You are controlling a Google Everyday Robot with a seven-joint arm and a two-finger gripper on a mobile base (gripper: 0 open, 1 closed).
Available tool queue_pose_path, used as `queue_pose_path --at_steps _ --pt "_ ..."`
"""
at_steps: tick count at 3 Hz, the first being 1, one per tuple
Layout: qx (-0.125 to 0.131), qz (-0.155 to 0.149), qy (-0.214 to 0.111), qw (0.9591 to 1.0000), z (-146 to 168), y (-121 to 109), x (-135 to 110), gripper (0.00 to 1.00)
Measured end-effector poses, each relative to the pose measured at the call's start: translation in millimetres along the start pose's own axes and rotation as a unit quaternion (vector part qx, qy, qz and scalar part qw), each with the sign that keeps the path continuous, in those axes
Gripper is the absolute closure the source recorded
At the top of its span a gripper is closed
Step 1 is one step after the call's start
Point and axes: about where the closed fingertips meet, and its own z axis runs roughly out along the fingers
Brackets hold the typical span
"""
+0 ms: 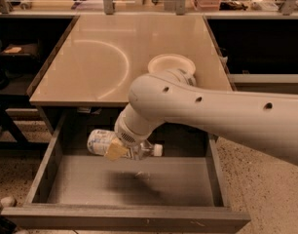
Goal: Pick blue plastic bottle from top drawer and place on counter
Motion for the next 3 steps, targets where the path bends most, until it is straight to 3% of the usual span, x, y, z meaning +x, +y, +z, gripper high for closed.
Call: queue_pose_path --at_steps 1,2,3 --pt "0.022 0.004 0.011 0.9997 -42 -12 -25 1.0" --pt "0.042 -0.01 0.018 0.9989 -78 -25 -54 1.0" --pt "0.047 -0.018 0.016 0.9986 -96 -42 -77 1.0"
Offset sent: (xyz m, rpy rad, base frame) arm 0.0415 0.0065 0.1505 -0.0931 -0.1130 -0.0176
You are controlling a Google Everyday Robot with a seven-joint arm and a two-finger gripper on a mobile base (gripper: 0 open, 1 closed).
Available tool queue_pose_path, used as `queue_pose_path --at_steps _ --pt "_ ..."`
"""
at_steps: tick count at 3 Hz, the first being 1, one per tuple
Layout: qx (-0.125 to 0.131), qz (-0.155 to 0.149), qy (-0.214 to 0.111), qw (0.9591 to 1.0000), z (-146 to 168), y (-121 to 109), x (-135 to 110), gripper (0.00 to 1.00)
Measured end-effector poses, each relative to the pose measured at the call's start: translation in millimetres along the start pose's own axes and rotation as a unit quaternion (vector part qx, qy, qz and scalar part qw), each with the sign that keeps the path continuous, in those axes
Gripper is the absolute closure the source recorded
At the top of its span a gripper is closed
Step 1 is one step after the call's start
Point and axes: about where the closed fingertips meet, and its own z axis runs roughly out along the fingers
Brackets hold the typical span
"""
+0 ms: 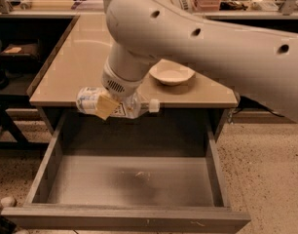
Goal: Pick blue plastic bottle from top drawer and place on counter
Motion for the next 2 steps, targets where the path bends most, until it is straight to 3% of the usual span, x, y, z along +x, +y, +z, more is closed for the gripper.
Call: queue_pose_path --at_steps 2 --pt "-0.009 -0.005 0.01 0.9999 17 -46 -37 1.0"
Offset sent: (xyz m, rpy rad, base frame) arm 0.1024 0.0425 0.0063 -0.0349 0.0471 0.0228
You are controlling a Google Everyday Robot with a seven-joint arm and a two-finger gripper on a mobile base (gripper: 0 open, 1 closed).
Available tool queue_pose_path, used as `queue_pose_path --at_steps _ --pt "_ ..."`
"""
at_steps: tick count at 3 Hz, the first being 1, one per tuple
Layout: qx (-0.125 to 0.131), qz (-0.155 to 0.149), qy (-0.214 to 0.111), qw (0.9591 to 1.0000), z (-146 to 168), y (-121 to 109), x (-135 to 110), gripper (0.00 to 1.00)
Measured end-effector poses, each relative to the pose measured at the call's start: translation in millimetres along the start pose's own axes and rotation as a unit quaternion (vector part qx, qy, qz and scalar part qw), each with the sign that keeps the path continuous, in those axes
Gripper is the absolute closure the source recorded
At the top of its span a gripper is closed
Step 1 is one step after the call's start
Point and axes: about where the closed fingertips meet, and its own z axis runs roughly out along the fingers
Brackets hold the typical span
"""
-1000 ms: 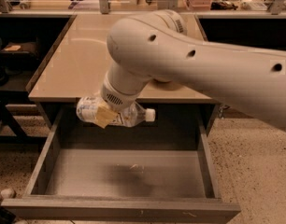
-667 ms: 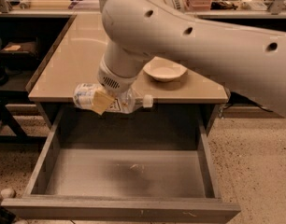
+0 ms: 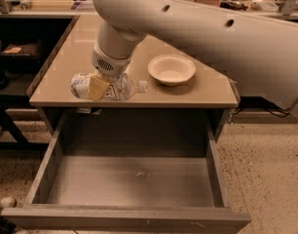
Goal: Pick blue plastic bottle from top drawer and place on counter
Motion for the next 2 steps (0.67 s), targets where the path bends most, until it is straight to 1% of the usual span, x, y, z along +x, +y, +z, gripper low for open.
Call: queue_pose_path --at_steps 2 --pt "-0.025 -0.009 0.018 0.9995 38 -44 -37 1.0"
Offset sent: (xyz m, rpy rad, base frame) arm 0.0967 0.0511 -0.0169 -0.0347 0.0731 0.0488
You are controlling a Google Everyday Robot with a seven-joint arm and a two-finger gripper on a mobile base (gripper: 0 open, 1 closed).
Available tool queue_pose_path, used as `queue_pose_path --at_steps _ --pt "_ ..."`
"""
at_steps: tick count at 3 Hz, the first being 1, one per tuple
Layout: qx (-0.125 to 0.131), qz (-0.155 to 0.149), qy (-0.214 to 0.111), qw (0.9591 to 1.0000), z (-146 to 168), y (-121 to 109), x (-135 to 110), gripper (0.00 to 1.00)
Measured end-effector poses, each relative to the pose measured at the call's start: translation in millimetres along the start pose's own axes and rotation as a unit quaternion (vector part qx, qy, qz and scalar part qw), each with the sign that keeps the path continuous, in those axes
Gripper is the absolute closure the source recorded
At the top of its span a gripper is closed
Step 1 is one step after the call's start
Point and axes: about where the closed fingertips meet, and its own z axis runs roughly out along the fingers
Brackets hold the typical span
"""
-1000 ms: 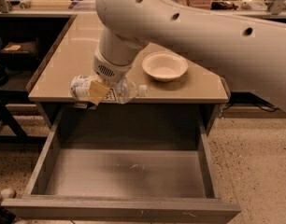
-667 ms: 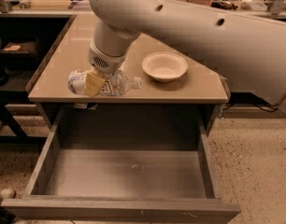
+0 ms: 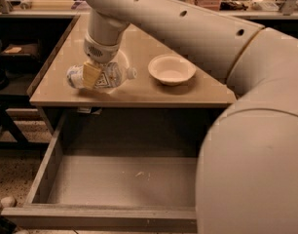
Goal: Pick blue plastic bottle from top drawer and place on counter
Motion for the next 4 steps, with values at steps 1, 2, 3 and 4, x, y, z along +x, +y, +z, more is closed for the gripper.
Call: queue_pose_path --at_steps 1,2,3,4 --pt "-0.01 -0.004 0.002 0.9999 13 -15 -17 1.0" --pt "-0.018 0.0 -0.012 0.9998 22 -28 -27 1.0" --pt "-0.03 0.002 -0.034 0.999 35 -33 -27 1.0" --pt "-0.031 0.002 -0.036 0.9989 36 -33 -27 0.84"
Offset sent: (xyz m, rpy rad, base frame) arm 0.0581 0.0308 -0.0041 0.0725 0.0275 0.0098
